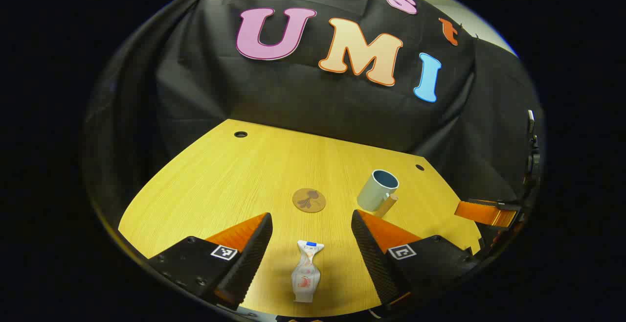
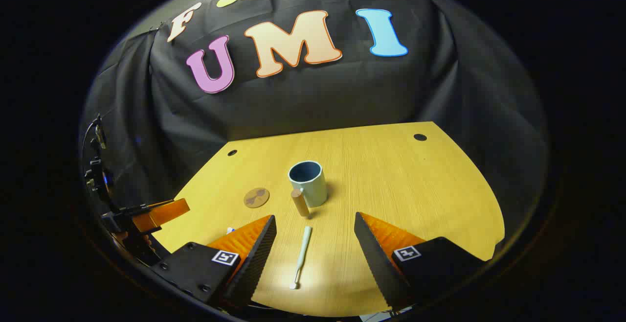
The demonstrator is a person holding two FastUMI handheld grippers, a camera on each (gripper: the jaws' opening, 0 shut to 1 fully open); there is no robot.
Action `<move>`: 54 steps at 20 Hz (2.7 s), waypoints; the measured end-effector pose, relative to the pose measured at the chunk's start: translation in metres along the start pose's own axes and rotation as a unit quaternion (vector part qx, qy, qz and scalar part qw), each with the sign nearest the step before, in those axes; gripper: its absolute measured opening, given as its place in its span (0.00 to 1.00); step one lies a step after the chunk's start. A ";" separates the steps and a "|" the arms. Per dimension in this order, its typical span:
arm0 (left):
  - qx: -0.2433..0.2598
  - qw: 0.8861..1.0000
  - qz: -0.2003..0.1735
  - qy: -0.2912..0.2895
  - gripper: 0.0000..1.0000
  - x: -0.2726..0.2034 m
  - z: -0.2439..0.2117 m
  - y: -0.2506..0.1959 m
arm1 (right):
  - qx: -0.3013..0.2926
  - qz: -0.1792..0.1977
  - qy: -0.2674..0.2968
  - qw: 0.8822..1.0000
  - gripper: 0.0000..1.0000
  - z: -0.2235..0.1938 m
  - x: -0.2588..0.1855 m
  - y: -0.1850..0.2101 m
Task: Put the toothbrush and toothpaste on the desktop into the cup, then pick up the cup and place it on the coaster on the desktop.
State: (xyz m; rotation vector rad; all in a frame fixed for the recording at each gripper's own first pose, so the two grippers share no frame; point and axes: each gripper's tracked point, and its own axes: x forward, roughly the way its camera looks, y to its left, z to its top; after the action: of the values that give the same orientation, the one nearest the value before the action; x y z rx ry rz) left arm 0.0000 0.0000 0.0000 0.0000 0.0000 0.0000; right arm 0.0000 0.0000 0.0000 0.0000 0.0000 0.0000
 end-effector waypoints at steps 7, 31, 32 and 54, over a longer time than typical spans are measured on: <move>-0.010 1.000 0.020 0.005 0.95 -0.004 -0.010 0.008 | -0.017 0.016 0.039 0.999 0.98 -0.015 0.012 0.005; -0.025 0.995 0.062 0.079 0.95 -0.008 -0.064 0.034 | -0.038 0.016 0.208 0.977 0.99 -0.075 0.073 0.012; -0.027 0.994 0.065 0.084 0.95 -0.008 -0.067 0.035 | -0.041 0.015 0.217 0.975 0.99 -0.079 0.077 0.014; -0.041 0.984 0.100 0.145 0.96 -0.001 -0.107 0.078 | -0.078 -0.024 0.330 0.940 0.88 -0.121 0.153 0.028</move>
State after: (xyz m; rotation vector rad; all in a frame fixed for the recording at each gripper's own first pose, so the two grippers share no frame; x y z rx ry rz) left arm -0.0006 0.0778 -0.1070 -0.0833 0.2916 0.2002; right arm 0.1533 0.0279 -0.1208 -0.1587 0.6744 -0.0491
